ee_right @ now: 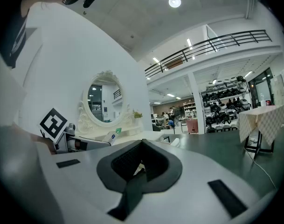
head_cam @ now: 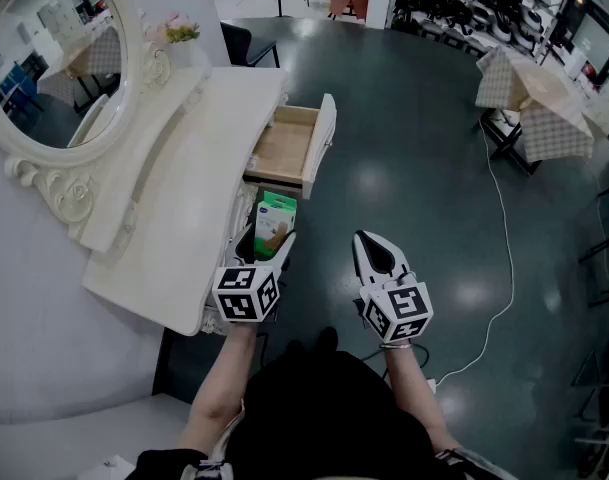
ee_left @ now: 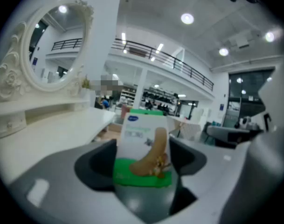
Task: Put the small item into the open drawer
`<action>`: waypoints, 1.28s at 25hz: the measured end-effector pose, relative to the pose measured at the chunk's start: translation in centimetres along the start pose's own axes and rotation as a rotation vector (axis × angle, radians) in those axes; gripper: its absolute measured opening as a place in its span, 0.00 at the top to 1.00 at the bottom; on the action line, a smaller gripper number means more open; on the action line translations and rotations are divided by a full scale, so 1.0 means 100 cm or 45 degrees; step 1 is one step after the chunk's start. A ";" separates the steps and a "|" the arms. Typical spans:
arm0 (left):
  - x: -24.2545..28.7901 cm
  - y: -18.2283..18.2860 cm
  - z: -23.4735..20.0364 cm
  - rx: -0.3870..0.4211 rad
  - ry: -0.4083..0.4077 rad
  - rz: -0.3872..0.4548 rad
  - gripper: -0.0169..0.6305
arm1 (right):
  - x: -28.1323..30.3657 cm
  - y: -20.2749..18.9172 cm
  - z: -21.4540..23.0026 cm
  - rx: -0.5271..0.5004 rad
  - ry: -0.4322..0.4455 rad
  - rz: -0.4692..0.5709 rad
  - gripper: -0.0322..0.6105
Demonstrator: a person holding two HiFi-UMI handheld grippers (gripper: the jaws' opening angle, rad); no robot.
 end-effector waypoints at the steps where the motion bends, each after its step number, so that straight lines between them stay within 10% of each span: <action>1: 0.001 0.001 0.001 -0.001 0.000 -0.001 0.42 | 0.000 0.001 0.002 0.004 -0.003 0.002 0.95; 32: 0.028 0.010 0.002 0.047 0.116 0.022 0.42 | 0.024 0.012 0.046 0.027 0.070 0.032 0.95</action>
Point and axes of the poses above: the fingertips, and each gripper's own axes: x forward along the fingers, z to its right, y out of its top, the point moved 3 cm from there along -x, backward along the fingers, and after that the axes turned 11 degrees about z, right-handed, at the moved point
